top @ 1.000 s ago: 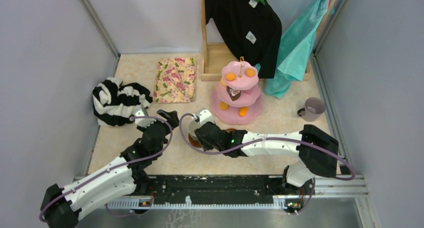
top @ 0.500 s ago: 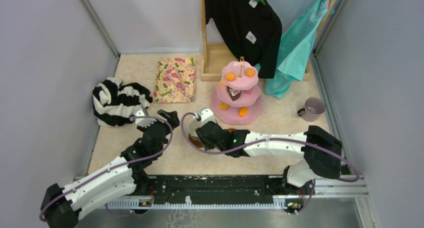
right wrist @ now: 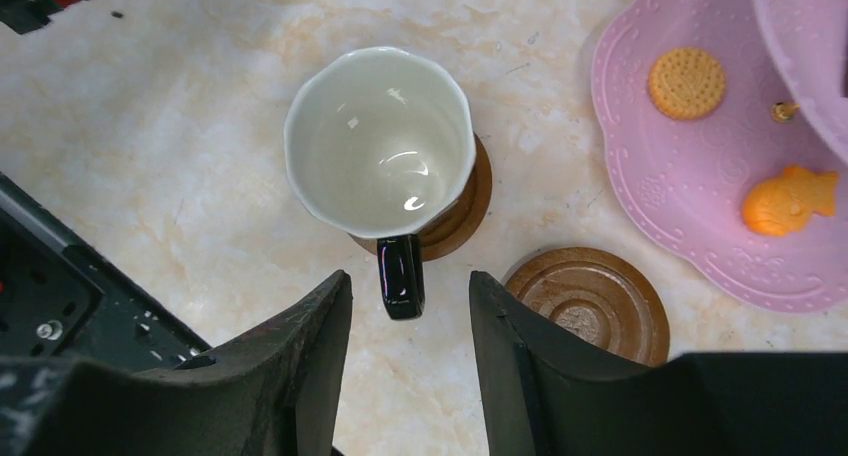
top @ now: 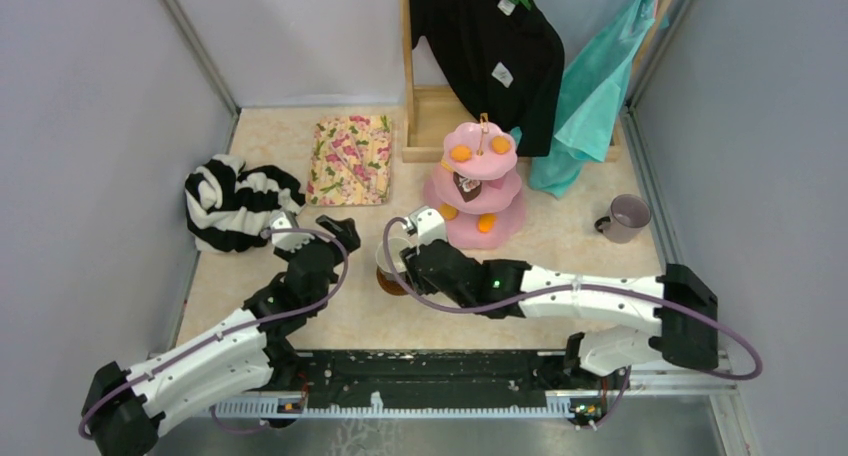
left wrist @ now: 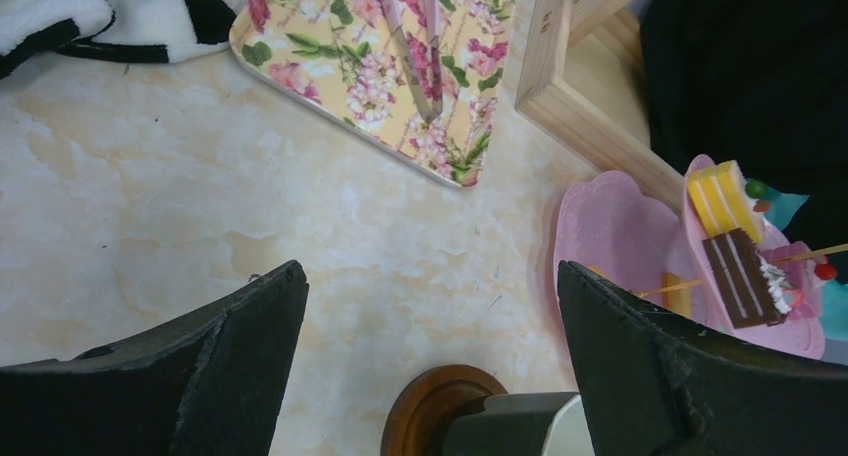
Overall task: Serve the afternoon tea
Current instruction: Place the cup on the coaster, then pick up the cup at the center of the board.
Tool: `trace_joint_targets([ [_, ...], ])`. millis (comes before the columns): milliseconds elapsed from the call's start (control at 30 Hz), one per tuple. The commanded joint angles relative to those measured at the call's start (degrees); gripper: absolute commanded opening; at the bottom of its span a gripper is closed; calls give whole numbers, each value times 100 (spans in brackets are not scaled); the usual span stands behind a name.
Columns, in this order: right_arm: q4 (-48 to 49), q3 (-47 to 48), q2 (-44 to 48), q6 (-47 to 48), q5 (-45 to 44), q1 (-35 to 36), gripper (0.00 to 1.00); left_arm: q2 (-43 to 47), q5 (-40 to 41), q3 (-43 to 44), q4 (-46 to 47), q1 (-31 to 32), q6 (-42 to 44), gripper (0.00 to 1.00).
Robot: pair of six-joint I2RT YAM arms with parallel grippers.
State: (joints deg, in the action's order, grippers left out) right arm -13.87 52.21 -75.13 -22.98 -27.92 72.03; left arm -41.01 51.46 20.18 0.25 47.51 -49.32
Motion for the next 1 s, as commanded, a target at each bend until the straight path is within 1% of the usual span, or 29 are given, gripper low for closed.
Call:
trace_joint_targets([
  [0,-250,19,816,-273,-451,87,48,-117,163,254,345,37,154,99],
  [133,-798,-114,1508,-686,-936,92,49,-155,168,83,653,26,201,99],
  [267,-1533,-206,2188,-1351,-1772,92,50,-218,231,-53,1103,28,486,99],
  [333,-2092,-247,2432,-1910,-2353,92,49,-244,170,-50,1214,28,596,99],
  [367,-2542,-254,2528,-2236,-2648,84,49,-258,146,-56,1267,26,639,99],
  [433,-3209,-243,2566,-2910,-3262,10,48,-278,74,-83,1420,30,765,99],
  [500,-3846,-205,2517,-3721,-3546,-191,47,-317,-3,-88,1502,26,820,99],
  [533,-3995,-210,2497,-3960,-3553,-350,47,-338,-36,-83,1512,26,838,99],
  [633,-3993,-221,2430,-3968,-3351,-948,46,-425,-108,-68,1571,30,928,99],
  [733,-4038,-185,2196,-4034,-3236,-1517,37,-515,-114,-37,1563,29,1025,99],
  [767,-4097,-192,2119,-4195,-3316,-1611,33,-535,-94,-14,1528,26,1018,99],
  [867,-4301,-209,1935,-4763,-3589,-1656,33,-563,-89,1,1465,30,966,99],
  [967,-4668,-286,1919,-5738,-3846,-1866,33,-548,-153,-55,1578,31,960,99],
])
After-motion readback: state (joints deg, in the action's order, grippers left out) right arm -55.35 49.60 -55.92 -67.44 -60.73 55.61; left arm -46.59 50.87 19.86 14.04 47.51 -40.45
